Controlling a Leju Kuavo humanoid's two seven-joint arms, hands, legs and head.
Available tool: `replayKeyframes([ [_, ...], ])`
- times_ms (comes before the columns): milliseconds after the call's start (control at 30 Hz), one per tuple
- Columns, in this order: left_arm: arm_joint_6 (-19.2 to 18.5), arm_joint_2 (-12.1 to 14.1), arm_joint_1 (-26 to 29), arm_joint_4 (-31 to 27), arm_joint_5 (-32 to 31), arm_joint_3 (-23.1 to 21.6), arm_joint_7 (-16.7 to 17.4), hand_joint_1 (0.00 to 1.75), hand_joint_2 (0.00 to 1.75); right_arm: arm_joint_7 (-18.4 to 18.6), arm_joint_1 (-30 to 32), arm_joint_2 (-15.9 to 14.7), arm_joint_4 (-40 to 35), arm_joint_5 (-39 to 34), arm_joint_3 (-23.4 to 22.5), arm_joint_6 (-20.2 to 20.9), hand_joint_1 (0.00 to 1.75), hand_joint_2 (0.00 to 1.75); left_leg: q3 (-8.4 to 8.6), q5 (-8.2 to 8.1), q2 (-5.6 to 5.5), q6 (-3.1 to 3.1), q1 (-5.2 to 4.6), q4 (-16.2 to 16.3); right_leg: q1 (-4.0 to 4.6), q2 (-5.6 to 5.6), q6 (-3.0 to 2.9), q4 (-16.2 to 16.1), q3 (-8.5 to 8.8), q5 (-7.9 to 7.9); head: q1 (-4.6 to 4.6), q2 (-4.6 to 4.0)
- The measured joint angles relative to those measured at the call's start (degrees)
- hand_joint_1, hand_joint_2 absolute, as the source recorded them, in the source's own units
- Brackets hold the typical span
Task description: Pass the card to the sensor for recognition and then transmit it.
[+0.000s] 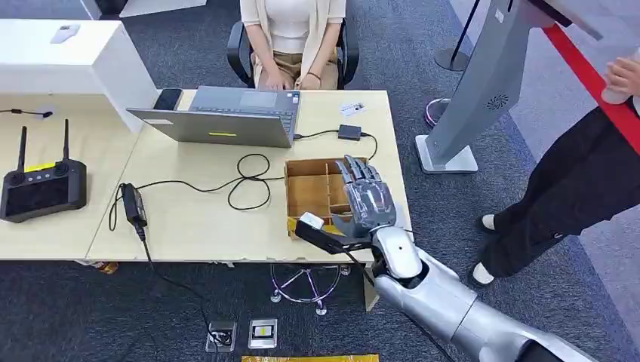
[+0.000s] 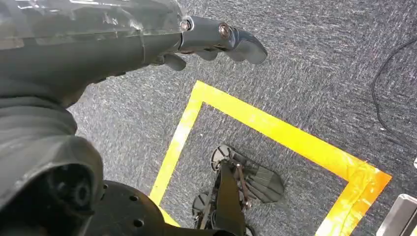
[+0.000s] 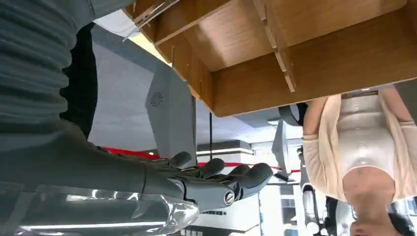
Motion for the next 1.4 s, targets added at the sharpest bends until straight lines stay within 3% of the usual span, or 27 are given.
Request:
replayKeyframes([
  [1400, 0.00, 0.17, 0.13, 0.00, -0.66, 0.02, 0.00, 0.00, 0.00, 0.63, -0.48, -0.39, 4.09, -1.71, 0.04, 1.90, 0.00, 1.75, 0.01, 0.00, 0.00, 0.00, 0.00, 0.01, 0.00, 0.00, 0.00, 0.00, -0.01, 0.00, 0.00, 0.00],
])
